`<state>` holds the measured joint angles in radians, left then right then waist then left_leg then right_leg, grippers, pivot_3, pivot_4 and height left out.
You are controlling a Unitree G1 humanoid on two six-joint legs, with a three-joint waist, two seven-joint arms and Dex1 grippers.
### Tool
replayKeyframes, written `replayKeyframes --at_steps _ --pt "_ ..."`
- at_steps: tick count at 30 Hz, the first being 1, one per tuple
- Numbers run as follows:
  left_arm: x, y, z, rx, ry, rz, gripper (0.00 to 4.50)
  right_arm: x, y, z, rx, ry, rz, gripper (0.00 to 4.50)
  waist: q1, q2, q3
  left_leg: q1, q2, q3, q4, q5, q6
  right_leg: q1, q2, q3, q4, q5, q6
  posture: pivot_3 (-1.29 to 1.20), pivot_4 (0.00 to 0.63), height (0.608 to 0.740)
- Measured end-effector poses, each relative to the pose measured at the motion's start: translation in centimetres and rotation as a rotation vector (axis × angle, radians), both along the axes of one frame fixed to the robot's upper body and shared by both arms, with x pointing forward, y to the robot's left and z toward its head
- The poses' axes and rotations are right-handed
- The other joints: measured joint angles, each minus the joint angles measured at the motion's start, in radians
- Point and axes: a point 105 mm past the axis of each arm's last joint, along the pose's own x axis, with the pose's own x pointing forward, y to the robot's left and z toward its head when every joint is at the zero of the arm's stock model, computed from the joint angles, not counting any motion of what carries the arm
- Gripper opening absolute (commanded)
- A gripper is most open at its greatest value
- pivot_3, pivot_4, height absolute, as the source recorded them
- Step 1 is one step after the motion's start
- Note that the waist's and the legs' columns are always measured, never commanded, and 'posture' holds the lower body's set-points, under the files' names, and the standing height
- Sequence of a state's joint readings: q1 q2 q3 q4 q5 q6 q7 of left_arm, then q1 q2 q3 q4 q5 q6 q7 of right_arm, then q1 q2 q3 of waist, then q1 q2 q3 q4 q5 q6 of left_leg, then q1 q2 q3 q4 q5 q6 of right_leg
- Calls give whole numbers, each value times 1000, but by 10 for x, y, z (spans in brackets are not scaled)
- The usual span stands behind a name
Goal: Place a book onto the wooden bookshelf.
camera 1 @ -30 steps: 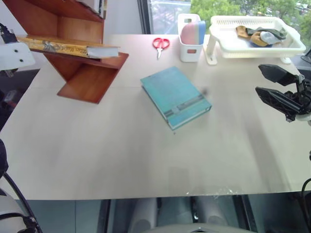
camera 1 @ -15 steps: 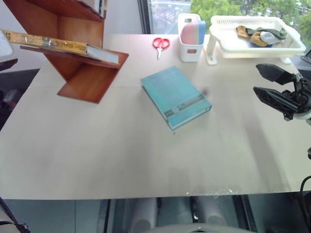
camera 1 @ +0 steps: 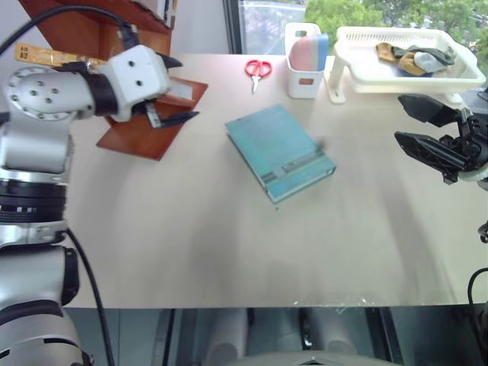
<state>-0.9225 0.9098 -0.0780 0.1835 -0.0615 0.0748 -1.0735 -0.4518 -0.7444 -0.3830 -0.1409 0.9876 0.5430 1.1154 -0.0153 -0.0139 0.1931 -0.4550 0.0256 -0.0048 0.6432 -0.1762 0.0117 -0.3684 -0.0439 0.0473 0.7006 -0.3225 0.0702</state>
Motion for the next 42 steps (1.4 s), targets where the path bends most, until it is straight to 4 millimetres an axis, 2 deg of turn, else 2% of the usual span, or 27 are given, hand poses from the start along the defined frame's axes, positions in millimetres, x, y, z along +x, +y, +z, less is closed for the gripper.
replayKeyframes --at_steps 2,5,8,16,22,27,32,33,34,38,39,40,42 --pt "0 -14 0 -9 -4 -43 4431 0 0 -1 3 2 -6 4500 1 0 0 0 0 0 0 0 0 0 0 0 0 0 0 0 150 740" --pt "1 -23 0 -15 -5 -67 4431 0 1 -1 3 2 -8 4500 0 0 0 0 0 0 0 0 0 0 0 0 0 0 0 0 150 740" --pt "5 -29 -9 19 -1 -69 4431 -1 1 -1 3 2 -9 4500 1 0 0 0 0 0 0 0 0 0 0 0 0 0 0 0 150 740" --pt "24 -3 -16 52 -40 78 4431 0 0 -1 5 3 -18 4500 1 0 0 0 0 -1 0 0 0 0 0 0 0 0 0 0 150 740" --pt "24 -4 -15 33 -62 78 4431 -1 0 -1 5 2 -17 4500 1 0 0 0 0 -1 0 0 0 0 0 0 0 0 0 0 150 740" --pt "21 -12 -24 -31 -35 51 4431 -1 0 -2 0 1 -13 4500 1 0 0 0 0 -2 0 0 0 0 0 0 0 0 0 0 150 740" --pt "14 -30 -44 -219 49 18 4431 0 -3 -11 -22 27 -24 4500 3 0 0 0 0 -4 0 0 0 1 0 -1 -1 0 0 0 150 740" --pt "11 -33 -49 -332 67 33 4431 1 -4 -18 -37 45 -33 4500 3 0 0 0 0 -5 0 0 0 1 -1 -1 -2 0 0 0 150 740" --pt "10 -34 -54 -372 81 42 4431 1 -5 -23 -45 61 -41 4500 3 0 0 1 1 -6 1 0 0 3 -1 0 -2 0 0 0 150 740" --pt "3 -18 -104 -502 222 193 4431 4 -13 -59 -106 151 -96 4500 -2 1 0 2 0 -6 0 0 1 3 -1 0 -2 0 0 0 150 740" --pt "-4 -10 -123 -547 286 249 4431 6 -16 -76 -151 181 -131 4500 -3 1 -1 3 1 -6 0 0 1 3 -1 1 -2 0 0 0 150 740" --pt "-6 -8 -127 -556 298 260 4431 6 -17 -80 -161 186 -138 4500 -3 1 -1 3 1 -6 0 0 1 4 -1 1 -2 0 0 0 150 740" --pt "-25 6 -161 -630 382 347 4431 9 -29 -117 -265 238 -217 4500 -2 1 -1 7 1 -6 -1 -1 1 7 -2 1 -3 0 0 0 150 740"
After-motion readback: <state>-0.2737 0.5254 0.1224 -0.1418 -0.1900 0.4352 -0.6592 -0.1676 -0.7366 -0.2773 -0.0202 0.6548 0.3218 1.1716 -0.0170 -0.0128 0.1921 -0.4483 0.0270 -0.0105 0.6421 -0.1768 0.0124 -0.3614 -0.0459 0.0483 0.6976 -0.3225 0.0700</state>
